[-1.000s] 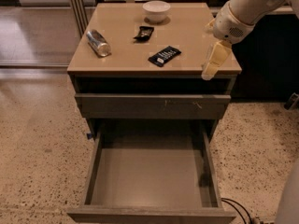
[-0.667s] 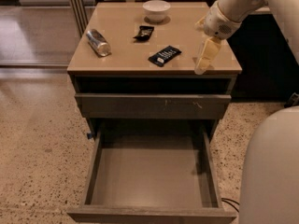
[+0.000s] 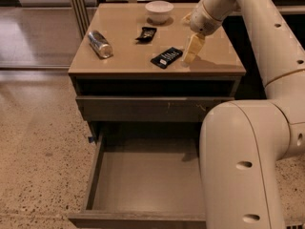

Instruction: Place rxbar blueberry into middle drawer

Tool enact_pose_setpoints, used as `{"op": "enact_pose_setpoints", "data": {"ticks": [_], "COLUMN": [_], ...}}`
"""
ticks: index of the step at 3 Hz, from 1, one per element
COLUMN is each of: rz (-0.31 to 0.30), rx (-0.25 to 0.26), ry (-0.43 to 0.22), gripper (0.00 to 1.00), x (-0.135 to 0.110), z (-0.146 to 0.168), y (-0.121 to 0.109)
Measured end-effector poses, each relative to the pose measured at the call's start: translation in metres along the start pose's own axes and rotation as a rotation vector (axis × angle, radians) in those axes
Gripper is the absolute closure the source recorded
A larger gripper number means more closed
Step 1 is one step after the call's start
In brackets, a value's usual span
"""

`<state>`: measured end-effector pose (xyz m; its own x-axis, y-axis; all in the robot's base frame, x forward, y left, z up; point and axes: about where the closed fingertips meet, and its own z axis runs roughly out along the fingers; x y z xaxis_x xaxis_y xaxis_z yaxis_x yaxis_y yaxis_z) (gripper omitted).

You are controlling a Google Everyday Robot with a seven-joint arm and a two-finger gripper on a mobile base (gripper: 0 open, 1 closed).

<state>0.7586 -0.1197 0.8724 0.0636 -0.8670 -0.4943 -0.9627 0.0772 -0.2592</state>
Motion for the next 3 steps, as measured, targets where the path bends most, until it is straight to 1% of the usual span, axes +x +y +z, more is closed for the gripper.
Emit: {"op": "enact_pose_setpoints", "data": {"ticks": [1, 2, 3], "rz": [-0.001, 0.014, 0.014], "rx": [0.013, -0.026, -0.106], "ry": [-0.006, -0.029, -0.045], "gripper": [0.00, 0.00, 0.00], "x": [-0.001, -0.010, -0.030], "z": [0.003, 0.019, 0.048], "y": [-0.005, -0.003, 0.006]}}
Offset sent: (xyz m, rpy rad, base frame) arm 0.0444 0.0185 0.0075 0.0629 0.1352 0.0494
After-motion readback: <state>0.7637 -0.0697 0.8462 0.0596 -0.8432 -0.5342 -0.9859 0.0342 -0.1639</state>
